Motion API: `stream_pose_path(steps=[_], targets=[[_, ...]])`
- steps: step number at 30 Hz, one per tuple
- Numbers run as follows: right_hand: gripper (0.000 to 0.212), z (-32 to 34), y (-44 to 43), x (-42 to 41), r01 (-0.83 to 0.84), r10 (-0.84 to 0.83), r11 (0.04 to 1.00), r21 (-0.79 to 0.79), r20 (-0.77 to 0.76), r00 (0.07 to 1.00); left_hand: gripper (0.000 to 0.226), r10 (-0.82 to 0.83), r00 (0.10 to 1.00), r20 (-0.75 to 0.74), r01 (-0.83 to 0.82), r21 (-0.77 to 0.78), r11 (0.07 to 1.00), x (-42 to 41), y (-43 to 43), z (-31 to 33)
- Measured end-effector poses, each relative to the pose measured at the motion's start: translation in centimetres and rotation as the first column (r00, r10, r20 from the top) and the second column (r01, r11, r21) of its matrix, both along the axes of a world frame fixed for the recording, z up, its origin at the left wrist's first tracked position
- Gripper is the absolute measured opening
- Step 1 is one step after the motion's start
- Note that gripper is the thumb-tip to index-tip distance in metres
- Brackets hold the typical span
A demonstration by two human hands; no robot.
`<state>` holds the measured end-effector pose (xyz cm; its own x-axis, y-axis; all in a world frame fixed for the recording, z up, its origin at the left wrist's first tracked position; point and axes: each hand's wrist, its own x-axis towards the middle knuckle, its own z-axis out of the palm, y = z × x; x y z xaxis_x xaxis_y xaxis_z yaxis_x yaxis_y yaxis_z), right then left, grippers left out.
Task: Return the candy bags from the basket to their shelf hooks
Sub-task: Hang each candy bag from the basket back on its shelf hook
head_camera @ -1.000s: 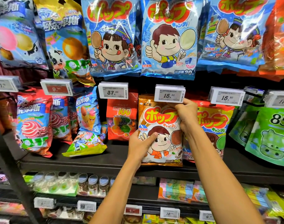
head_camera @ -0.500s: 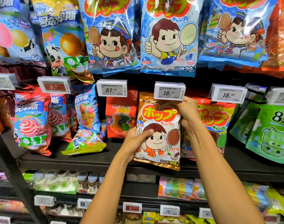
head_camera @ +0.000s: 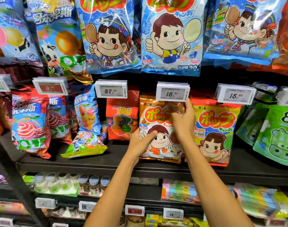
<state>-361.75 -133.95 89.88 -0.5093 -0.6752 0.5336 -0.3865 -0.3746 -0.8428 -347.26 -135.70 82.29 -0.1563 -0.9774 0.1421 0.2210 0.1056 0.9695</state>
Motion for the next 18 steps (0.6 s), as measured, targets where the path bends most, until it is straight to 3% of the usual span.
stream_pose_path(steps=[4, 8, 13, 18], targets=[[0.063, -6.0, 2.0, 1.1, 0.083, -0.081, 0.997, -0.002, -0.225, 0.971, 0.036, 0.006, 1.0, 0.008, -0.006, -0.017, 1.0, -0.5, -0.8, -1.2], [0.069, -8.8, 2.1, 0.6, 0.104, -0.095, 0.994, 0.011, -0.314, 0.945, 0.029, 0.004, 0.999, 0.033, -0.004, -0.02, 1.0, -1.5, -1.9, -1.6], [0.076, -7.8, -0.4, -0.4, 0.052, -0.02, 0.994, 0.098, -0.301, 0.953, 0.031, 0.054, 0.994, 0.094, -0.055, 0.002, 0.998, -2.5, -3.5, -1.2], [0.08, -7.6, -0.6, 0.0, 0.077, -0.034, 0.989, 0.128, -0.304, 0.952, 0.025, 0.068, 0.995, 0.067, -0.077, 0.148, 0.986, -2.8, -3.1, -1.8]])
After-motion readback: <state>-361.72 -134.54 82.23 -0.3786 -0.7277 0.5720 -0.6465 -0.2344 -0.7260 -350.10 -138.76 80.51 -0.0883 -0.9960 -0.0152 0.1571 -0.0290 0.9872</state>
